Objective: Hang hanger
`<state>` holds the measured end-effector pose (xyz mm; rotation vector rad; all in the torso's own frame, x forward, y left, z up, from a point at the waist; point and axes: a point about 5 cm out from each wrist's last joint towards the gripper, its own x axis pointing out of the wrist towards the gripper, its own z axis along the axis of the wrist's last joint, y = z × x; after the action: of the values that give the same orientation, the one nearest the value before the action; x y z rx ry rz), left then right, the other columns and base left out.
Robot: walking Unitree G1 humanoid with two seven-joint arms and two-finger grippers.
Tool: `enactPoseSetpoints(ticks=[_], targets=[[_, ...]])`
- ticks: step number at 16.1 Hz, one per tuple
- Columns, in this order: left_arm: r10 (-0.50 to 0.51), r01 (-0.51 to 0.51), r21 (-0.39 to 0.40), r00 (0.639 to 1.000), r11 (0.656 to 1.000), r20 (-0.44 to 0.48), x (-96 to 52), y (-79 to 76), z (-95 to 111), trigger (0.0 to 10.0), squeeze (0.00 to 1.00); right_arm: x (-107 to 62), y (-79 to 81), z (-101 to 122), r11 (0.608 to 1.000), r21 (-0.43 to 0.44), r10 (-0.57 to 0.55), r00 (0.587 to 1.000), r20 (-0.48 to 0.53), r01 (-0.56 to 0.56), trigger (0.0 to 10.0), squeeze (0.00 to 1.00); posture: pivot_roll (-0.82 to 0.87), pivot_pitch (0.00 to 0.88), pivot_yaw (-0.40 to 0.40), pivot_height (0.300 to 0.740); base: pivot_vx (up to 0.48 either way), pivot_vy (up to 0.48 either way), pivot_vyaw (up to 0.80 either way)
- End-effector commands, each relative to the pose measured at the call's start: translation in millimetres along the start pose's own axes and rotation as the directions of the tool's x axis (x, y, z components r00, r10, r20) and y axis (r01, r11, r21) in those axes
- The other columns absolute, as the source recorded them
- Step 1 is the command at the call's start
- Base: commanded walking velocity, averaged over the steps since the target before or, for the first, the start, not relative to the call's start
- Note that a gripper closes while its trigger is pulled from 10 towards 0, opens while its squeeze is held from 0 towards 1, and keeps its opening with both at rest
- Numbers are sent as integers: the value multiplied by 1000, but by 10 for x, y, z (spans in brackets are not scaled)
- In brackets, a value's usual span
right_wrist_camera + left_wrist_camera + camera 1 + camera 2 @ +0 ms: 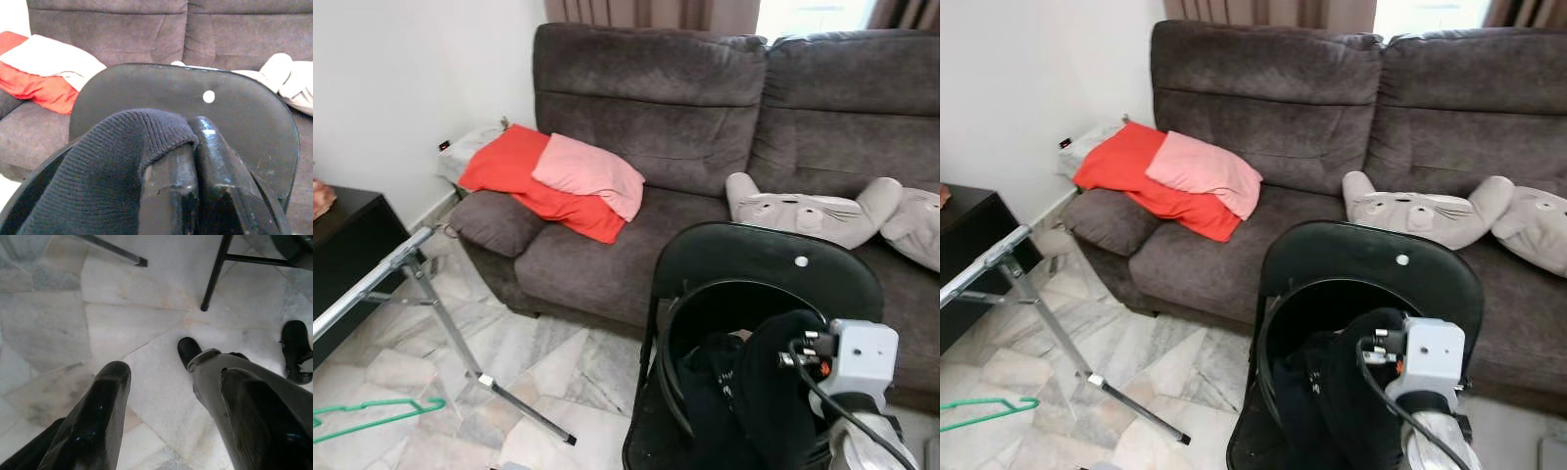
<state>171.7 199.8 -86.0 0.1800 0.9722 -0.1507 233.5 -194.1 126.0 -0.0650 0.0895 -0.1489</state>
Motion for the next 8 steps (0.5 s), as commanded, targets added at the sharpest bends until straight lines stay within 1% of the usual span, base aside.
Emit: enactPoseSetpoints(ticks=[1,2,3,4,5,7,8], targets=[[16,-16,-18,1000,1000,-18,-18,32,-67,10000,0,75,5,35,1000,12,-19,1000,24,19,0,0,-96,17,69,740,0,0,0],[19,-20,-23,1000,1000,-24,-22,28,-88,10000,0,184,36,97,998,45,-39,998,49,37,0,0,-93,5,69,740,0,0,0],[20,-21,-24,999,999,-27,-24,26,-100,10000,0,214,47,120,997,58,-47,997,57,44,0,0,-92,0,68,740,0,0,0],[24,-25,-28,999,999,-31,-27,24,-116,10000,0,240,82,133,998,60,-36,997,64,32,9451,0,-87,0,66,740,0,0,0],[28,-29,-30,999,999,-34,-31,18,-136,10000,0,258,99,128,997,77,-37,997,67,32,10000,0,-83,0,65,740,0,0,0],[34,-36,-42,999,998,-37,-37,14,-161,10000,0,263,107,100,995,94,-36,997,61,30,10000,0,-81,0,66,740,0,0,0],[41,-43,-63,998,997,-39,-40,7,-179,10000,0,258,98,98,994,103,-42,997,68,34,10000,0,-77,0,63,740,0,0,0]])
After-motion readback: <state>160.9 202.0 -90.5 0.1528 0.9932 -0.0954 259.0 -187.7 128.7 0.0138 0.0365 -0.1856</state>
